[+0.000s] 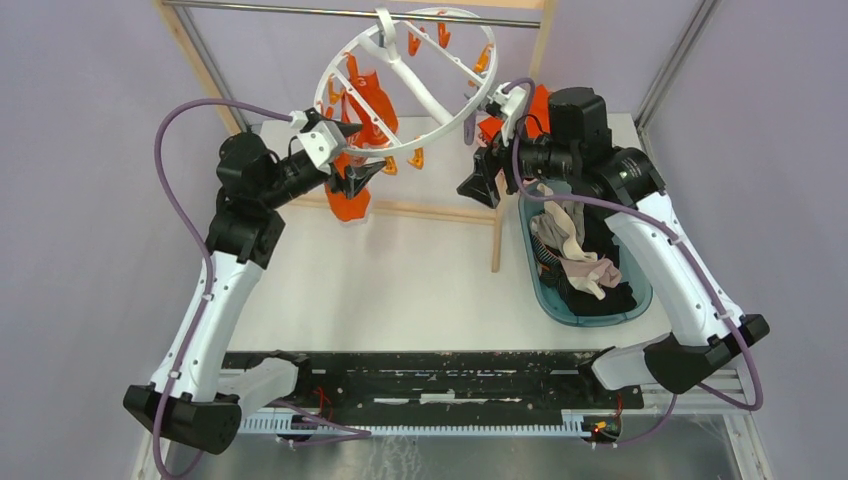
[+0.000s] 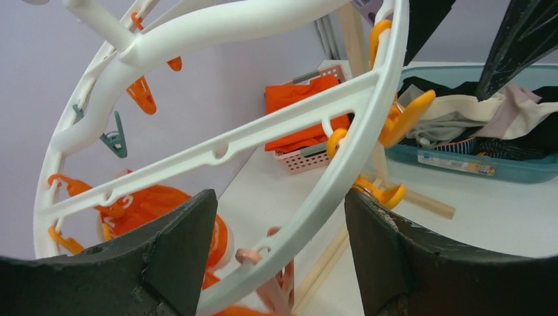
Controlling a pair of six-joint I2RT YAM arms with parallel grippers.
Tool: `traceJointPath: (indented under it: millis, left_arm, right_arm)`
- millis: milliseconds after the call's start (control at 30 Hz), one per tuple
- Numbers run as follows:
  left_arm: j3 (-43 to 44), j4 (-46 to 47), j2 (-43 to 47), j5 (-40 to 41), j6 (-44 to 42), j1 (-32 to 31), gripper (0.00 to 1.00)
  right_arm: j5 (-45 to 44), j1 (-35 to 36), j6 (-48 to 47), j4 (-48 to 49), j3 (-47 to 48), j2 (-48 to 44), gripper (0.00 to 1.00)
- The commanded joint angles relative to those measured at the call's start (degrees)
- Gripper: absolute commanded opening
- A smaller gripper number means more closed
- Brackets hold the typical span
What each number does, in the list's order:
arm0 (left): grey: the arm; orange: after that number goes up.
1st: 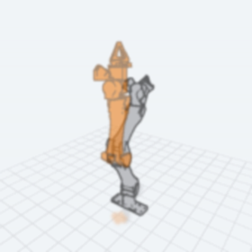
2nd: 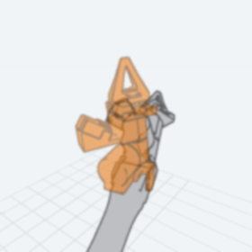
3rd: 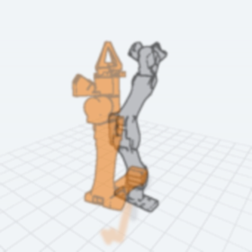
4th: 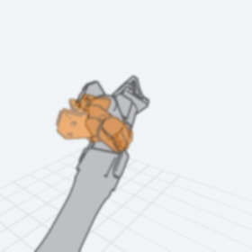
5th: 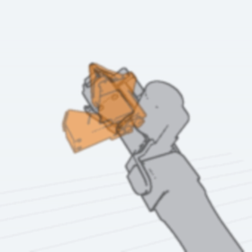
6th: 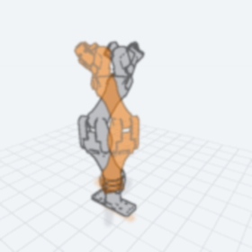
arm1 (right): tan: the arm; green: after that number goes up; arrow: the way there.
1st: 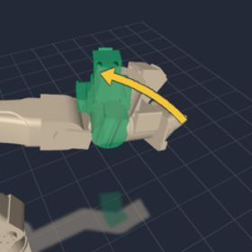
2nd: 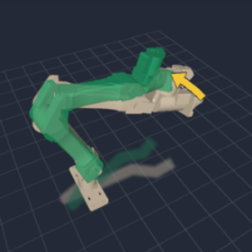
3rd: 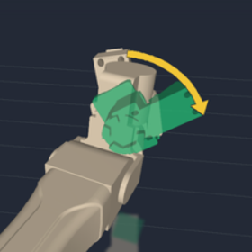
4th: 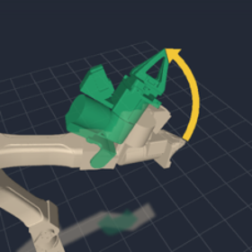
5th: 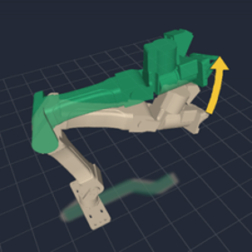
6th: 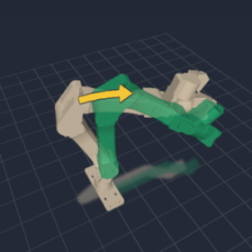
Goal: Remove the underwear clipped to the hanger
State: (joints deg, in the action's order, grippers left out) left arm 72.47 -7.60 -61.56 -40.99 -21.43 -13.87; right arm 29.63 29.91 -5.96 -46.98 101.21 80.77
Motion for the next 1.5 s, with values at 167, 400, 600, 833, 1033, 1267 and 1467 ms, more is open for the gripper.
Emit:
traceJointPath:
  millis: [167, 400, 600, 833, 1033, 1267, 1467]
  left_arm:
    - [1.91, 3.26, -1.66, -1.46, 5.18, -4.24, 0.75]
    - [2.19, 4.31, -2.86, -1.79, 7.6, -6.07, 0.73]
    - [2.39, 4.62, -3.73, -2.89, 9.02, -7.96, 0.73]
    - [2.22, 5.13, -3.59, -5.33, 10.51, -8.36, 0.74]
    - [1.27, 5.42, -1.73, -6.6, 11.02, -8.41, 0.76]
    - [0.48, 6.43, -1.77, -6.03, 12.07, -8.45, 0.76]
    - [-0.45, 5.86, -0.76, -5.37, 10.97, -8.44, 0.77]
  right_arm:
    - [-2.47, 3.48, 3.7, 13.64, -1.67, -2.69, 0.85]
    - [-2.6, 5.27, 4.68, 18.03, -2.05, -1.19, 0.83]
    - [-4.91, 6.04, 6.43, 23.2, -5.7, -1.08, 0.78]
    - [-12.9, 6.04, 6.58, 22.34, -2.77, 0.15, 0.66]
    - [-19.75, 6.04, 6.85, 20.33, -0.04, 0.45, 0.62]
    - [-14.42, 6.04, 8.92, 20.52, 1.16, -0.03, 0.64]
    - [-23.58, 5.84, 6.75, 18.13, 3.84, 0.52, 0.62]
